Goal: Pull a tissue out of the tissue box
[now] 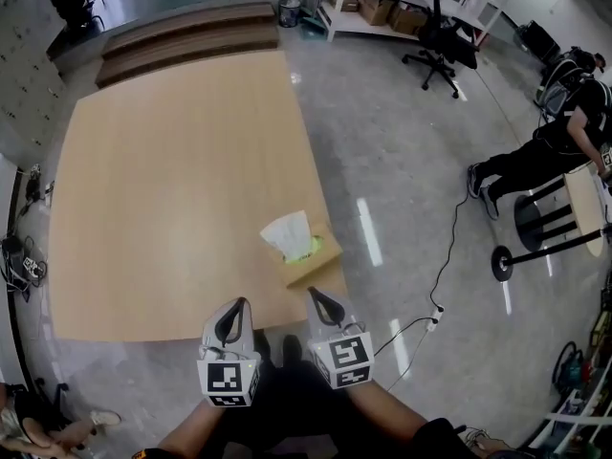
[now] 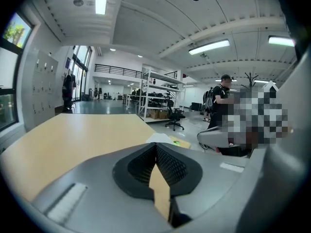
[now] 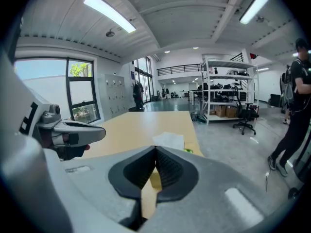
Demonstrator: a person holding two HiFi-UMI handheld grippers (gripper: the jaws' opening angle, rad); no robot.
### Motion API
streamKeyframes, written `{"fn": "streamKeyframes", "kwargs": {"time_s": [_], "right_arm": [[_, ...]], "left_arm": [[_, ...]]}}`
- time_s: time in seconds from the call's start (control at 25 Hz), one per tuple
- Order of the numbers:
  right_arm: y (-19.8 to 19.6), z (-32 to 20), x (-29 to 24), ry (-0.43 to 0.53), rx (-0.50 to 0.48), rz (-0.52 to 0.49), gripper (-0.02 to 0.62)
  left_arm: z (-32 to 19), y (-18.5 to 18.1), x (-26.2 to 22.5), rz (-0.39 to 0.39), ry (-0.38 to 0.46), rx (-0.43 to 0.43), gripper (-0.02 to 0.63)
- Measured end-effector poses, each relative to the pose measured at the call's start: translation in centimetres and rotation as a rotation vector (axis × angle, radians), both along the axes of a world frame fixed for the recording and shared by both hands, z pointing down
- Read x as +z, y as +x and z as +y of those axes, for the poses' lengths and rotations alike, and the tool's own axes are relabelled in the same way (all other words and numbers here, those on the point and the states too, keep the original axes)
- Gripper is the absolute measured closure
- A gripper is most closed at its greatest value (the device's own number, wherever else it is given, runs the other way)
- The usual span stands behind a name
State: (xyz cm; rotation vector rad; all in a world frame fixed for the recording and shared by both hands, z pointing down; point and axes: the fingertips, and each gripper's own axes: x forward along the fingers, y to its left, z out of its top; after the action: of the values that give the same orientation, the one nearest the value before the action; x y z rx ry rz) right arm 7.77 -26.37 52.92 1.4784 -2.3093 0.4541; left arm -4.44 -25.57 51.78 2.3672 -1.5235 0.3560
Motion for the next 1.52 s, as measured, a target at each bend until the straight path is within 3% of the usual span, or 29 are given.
{"fn": "streamKeyframes", "kwargs": {"time_s": [0.16, 0.56, 0.84, 1.0, 1.24, 1.52], "right_arm": [[0.2, -3.3, 1.2, -0.035, 0.03, 0.042, 0.565], [-1.2, -8.2, 6.6, -0.212, 0.037, 0.154, 0.469], [-1.5, -8.9, 8.6, -0.309, 0.052, 0.197, 0.462], [-1.6, -8.8, 9.2, -0.317, 0.042, 0.215, 0.483], [-1.7, -8.2, 9.9, -0.296, 0.019, 0.27, 0.592], [-0.6, -8.4, 4.6, -0.154, 0.076, 0.138, 0.597]], "left_arm": [[-4.0, 0.9, 0.9, 0.0, 0.006, 0.074, 0.551], [-10.4, 0.1, 4.6, 0.003, -0.055, 0.166, 0.537], [-11.9, -0.2, 6.5, 0.025, -0.098, 0.189, 0.537], [-11.6, 0.1, 7.3, 0.029, -0.107, 0.196, 0.537], [-10.3, 0.2, 6.7, 0.016, -0.084, 0.191, 0.541], [-8.3, 0.6, 3.8, 0.009, -0.041, 0.144, 0.555]]}}
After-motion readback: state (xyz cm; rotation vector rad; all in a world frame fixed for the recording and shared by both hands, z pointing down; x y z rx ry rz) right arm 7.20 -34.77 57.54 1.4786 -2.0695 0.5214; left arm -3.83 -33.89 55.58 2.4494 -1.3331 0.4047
